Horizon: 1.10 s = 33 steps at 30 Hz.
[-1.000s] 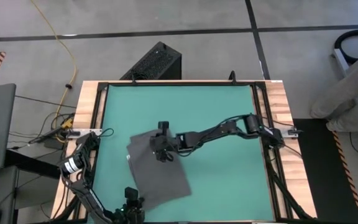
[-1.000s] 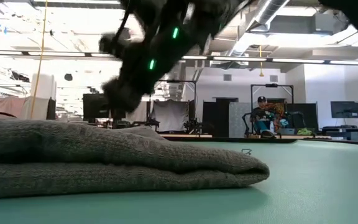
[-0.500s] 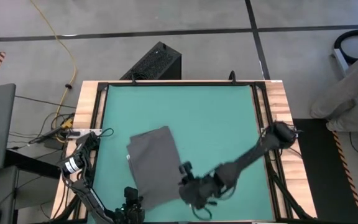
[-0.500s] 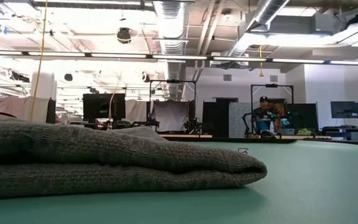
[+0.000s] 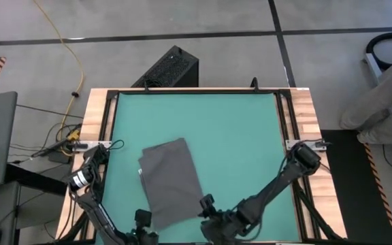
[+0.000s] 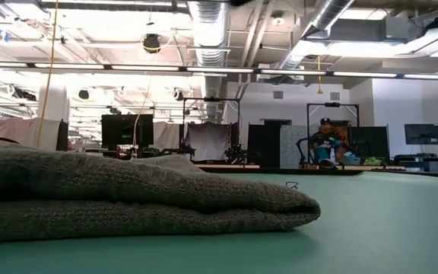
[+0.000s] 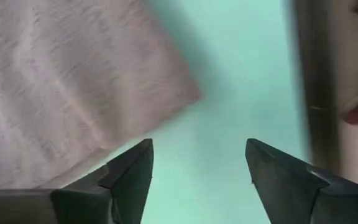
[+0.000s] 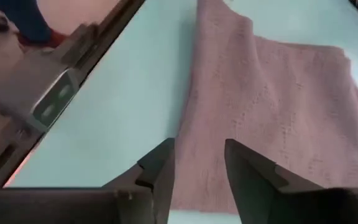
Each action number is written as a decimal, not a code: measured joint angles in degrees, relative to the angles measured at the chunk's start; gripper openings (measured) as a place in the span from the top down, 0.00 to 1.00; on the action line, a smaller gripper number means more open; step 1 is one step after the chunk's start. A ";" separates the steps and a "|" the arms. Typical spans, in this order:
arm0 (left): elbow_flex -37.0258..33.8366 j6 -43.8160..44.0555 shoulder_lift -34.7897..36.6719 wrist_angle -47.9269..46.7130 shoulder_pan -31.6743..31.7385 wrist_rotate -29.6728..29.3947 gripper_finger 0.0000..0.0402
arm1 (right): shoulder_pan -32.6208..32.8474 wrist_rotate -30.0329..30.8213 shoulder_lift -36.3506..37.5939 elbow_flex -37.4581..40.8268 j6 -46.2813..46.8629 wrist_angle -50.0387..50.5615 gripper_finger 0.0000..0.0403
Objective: Roll towel
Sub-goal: Roll the gray towel
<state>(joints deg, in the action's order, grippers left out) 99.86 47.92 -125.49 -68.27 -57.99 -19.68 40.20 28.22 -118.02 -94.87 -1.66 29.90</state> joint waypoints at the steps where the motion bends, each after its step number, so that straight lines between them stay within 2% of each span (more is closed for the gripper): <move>1: 1.63 -0.65 0.00 -0.96 0.12 1.18 0.38 | 0.60 0.74 0.00 0.00 -0.60 -0.26 0.58; 3: 5.11 -1.31 -0.09 -2.99 0.15 1.16 0.36 | 1.48 1.54 -0.14 0.00 -2.24 -0.84 0.56; 4: 6.69 -0.94 -0.07 -2.89 0.13 -0.62 0.36 | 1.65 1.68 -0.43 0.00 -2.70 -0.94 0.56; 7: 9.36 -0.28 -0.04 2.58 -0.13 -11.48 0.36 | 1.60 1.63 -2.20 -0.02 -4.57 -0.80 0.55; 9: 8.49 -2.95 -0.04 8.50 -0.18 -18.37 0.36 | 1.42 1.46 -4.43 -0.02 -6.92 -1.92 0.54; 11: 6.77 -7.45 -0.15 13.35 0.05 -21.10 0.36 | 1.21 1.83 -6.35 -0.14 -8.69 -1.96 0.52; 13: 5.30 -8.37 -0.20 13.56 0.56 -22.03 0.36 | 1.21 3.41 -7.92 -0.96 -8.19 -2.13 0.51; 18: 1.89 -6.30 -0.22 14.49 2.18 -21.11 0.36 | 1.23 6.35 -8.94 -0.61 -4.43 -1.79 0.49; 22: -0.46 -5.28 -0.26 16.40 3.16 -17.86 0.36 | 1.23 6.80 -8.90 -0.51 -2.41 -1.25 0.49; 29: -1.71 -3.57 -0.26 15.26 5.22 -10.62 0.36 | 0.46 7.77 -8.90 -0.48 0.81 -0.53 0.50; 33: -1.71 -1.17 -0.26 8.61 6.24 -4.13 0.36 | -0.30 7.49 -8.90 -0.48 1.69 -0.31 0.50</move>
<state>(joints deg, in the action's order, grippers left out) 98.15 46.75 -125.75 -59.66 -51.75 -23.81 39.89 35.71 -126.91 -95.35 0.03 29.59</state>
